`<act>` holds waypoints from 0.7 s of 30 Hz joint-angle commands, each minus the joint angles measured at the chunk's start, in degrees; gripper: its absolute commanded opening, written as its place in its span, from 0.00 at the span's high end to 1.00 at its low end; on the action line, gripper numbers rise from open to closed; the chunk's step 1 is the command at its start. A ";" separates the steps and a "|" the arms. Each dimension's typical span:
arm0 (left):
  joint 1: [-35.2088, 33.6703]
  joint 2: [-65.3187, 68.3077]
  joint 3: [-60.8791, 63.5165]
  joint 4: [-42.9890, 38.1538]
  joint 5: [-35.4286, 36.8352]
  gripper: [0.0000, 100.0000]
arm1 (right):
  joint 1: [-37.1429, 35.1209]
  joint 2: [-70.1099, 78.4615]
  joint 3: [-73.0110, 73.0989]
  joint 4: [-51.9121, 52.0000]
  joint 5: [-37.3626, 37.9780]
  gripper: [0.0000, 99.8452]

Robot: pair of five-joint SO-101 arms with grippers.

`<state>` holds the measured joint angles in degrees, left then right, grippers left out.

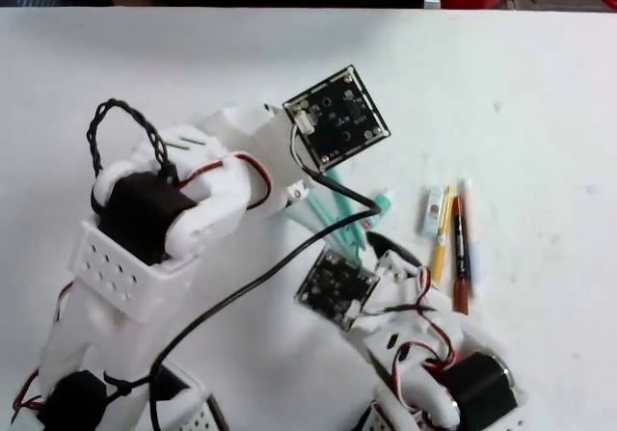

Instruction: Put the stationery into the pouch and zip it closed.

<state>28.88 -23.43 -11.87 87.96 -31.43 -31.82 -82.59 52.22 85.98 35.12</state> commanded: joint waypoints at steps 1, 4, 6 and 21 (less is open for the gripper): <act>-0.75 -2.15 -0.44 -0.18 -0.26 0.98 | 1.36 0.75 1.23 -2.07 2.81 0.89; -0.57 -2.15 -0.44 -0.26 -0.26 0.98 | 1.89 1.27 4.84 -6.64 3.69 0.95; -0.84 -2.15 -0.09 -0.26 -0.26 0.98 | 1.98 0.57 6.07 -9.01 3.69 0.98; -3.82 -2.15 -0.44 -1.49 10.90 0.66 | 1.71 -8.13 -9.93 -9.63 3.69 0.98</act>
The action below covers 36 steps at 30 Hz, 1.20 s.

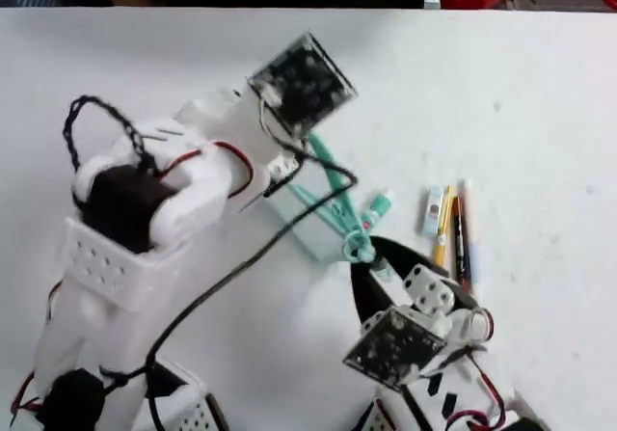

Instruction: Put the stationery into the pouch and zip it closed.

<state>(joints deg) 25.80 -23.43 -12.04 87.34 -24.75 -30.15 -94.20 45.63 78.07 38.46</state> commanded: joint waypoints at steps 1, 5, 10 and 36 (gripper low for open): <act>-1.36 -2.15 -0.26 -1.14 4.31 0.67 | -0.13 4.53 -4.22 -1.71 0.35 0.98; -3.74 -2.68 -0.44 -0.88 4.48 0.67 | -0.22 8.48 -9.41 -2.15 0.35 0.98; -10.33 -12.09 -9.41 -0.35 4.48 0.64 | -0.22 15.43 -11.87 -3.74 0.18 0.98; -13.14 -55.78 46.33 -3.43 7.47 0.91 | -4.70 61.85 -56.70 3.65 -16.53 0.98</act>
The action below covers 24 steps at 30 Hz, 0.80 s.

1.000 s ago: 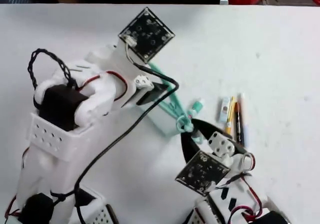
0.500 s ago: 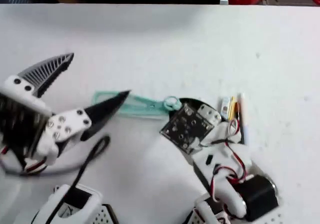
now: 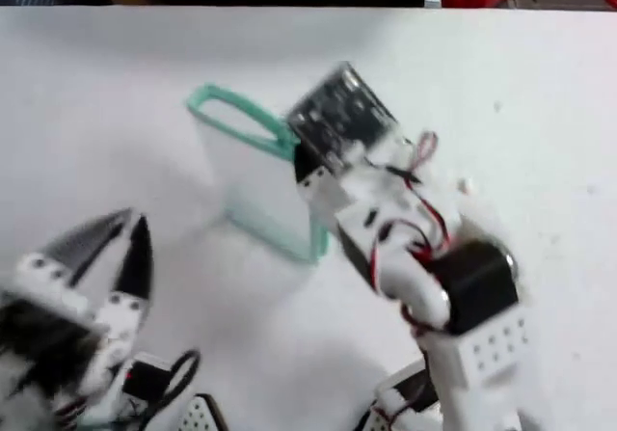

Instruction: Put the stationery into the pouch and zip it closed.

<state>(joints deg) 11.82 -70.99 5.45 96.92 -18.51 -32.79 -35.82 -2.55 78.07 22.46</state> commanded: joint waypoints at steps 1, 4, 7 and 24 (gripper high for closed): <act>0.57 -10.07 35.16 -18.20 4.22 0.88 | -3.03 4.53 -10.73 5.32 -0.44 0.98; -1.36 -15.08 48.97 -30.77 13.36 0.79 | -6.64 6.81 -16.79 10.24 -0.18 0.98; -1.19 -19.56 53.01 -32.88 16.70 0.73 | -9.63 8.66 -20.84 13.58 0.35 0.98; -11.74 -14.37 51.69 -40.26 15.21 0.72 | -17.80 9.36 -31.82 20.44 6.77 0.98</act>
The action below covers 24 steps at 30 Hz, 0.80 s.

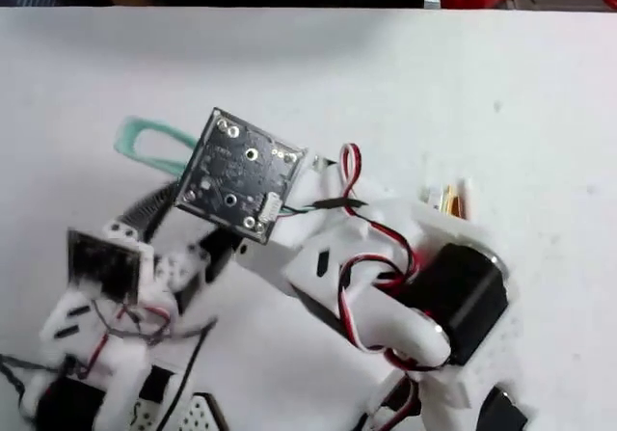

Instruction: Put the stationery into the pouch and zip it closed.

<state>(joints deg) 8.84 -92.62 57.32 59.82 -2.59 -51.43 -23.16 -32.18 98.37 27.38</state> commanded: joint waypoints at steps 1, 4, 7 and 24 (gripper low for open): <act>-10.77 8.13 0.26 -3.87 -2.11 0.72 | 1.71 -3.56 -2.20 0.13 2.02 0.98; -14.99 10.15 3.08 -8.70 -3.60 0.73 | 3.65 -4.09 -1.23 0.13 2.29 0.98; -17.36 11.74 6.86 -14.95 -3.60 0.73 | 4.00 -4.44 0.97 0.13 2.29 0.98; -9.01 28.88 -4.04 -20.13 6.68 0.73 | 1.98 -4.18 5.71 -1.19 2.29 0.98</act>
<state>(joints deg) 4.09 -64.48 60.66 36.35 1.80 -51.43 -26.15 -25.85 98.37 29.05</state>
